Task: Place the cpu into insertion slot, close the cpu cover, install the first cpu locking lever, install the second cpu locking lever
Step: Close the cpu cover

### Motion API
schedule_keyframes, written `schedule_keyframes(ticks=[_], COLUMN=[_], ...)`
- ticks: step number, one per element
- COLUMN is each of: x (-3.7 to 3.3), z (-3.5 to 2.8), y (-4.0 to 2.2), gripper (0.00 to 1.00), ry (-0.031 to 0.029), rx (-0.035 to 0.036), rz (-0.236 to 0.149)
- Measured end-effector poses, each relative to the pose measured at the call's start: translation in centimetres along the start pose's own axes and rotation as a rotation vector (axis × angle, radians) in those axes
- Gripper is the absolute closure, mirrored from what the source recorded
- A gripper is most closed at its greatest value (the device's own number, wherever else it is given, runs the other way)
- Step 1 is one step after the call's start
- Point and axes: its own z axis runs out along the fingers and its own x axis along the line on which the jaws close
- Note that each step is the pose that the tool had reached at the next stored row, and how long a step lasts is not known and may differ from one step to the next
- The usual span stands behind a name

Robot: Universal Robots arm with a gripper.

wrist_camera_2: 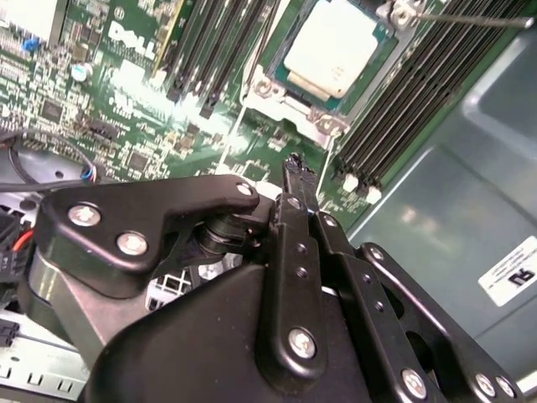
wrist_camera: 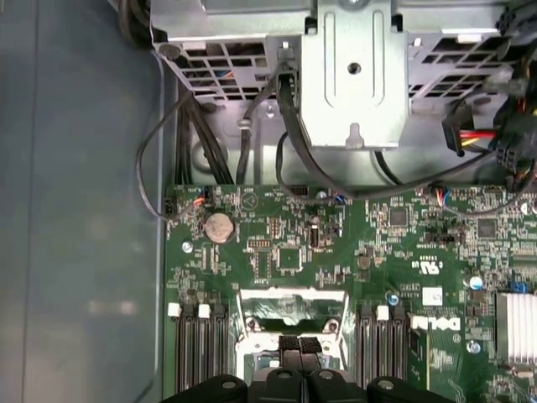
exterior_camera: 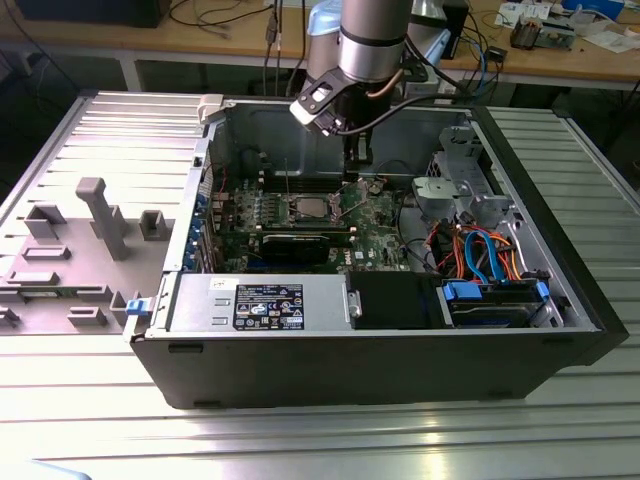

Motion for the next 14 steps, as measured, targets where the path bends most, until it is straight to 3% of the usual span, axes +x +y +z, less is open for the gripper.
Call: schedule_keyframes(ticks=[14], x=[0.0], z=[0.02], y=[0.37], gripper=[0.89], ry=[0.0], rx=[-0.0002], rz=[-0.002])
